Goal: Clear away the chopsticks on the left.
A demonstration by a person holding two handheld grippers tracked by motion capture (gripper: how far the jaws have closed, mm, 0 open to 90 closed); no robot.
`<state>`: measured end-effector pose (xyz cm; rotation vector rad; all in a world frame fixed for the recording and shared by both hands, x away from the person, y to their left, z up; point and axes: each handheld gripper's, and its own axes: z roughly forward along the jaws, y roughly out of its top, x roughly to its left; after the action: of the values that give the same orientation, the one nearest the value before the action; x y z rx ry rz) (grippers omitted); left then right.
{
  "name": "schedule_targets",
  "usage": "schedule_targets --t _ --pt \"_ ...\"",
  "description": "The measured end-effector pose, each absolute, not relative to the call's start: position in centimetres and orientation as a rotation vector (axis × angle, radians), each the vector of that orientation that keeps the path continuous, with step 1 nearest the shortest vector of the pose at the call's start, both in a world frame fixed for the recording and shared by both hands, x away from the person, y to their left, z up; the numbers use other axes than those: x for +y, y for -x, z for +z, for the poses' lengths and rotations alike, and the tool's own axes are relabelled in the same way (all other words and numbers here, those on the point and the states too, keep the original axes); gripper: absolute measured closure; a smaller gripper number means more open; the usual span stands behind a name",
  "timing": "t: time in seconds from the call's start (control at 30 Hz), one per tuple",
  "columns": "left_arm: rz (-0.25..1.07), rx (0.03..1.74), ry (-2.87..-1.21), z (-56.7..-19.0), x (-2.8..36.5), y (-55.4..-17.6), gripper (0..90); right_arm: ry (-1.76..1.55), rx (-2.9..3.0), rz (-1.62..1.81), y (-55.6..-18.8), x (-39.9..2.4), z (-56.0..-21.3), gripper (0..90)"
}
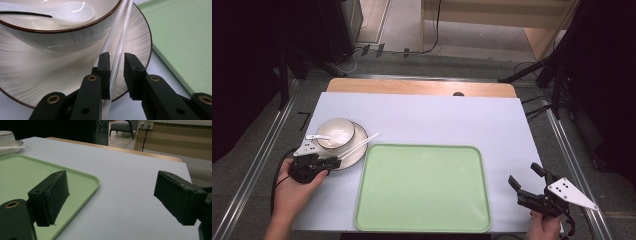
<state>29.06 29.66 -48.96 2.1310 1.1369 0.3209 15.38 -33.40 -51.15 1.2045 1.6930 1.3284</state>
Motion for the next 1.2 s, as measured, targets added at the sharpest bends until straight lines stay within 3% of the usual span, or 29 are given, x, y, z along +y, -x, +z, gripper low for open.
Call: schedule_targets --t 0.3,0.43,0.8,1.2 --pt "0.314 1.126 -2.182 -49.7 28.5 -29.6 78.9 -1.206 1.695 1.329 -15.4 -33.4 -51.2 12.6" --pt "0.304 1.094 -2.194 -49.7 28.4 -29.6 84.9 -1.205 1.696 1.329 -15.4 -33.4 -51.2 12.6" --pt "0.337 1.035 -2.197 -48.5 27.8 -28.8 85.4 -1.208 1.698 1.330 -15.4 -33.4 -51.2 12.6" --pt "0.255 1.011 -2.157 -47.1 24.6 -26.8 85.4 -1.207 1.691 1.331 -15.4 -33.5 -51.1 12.6"
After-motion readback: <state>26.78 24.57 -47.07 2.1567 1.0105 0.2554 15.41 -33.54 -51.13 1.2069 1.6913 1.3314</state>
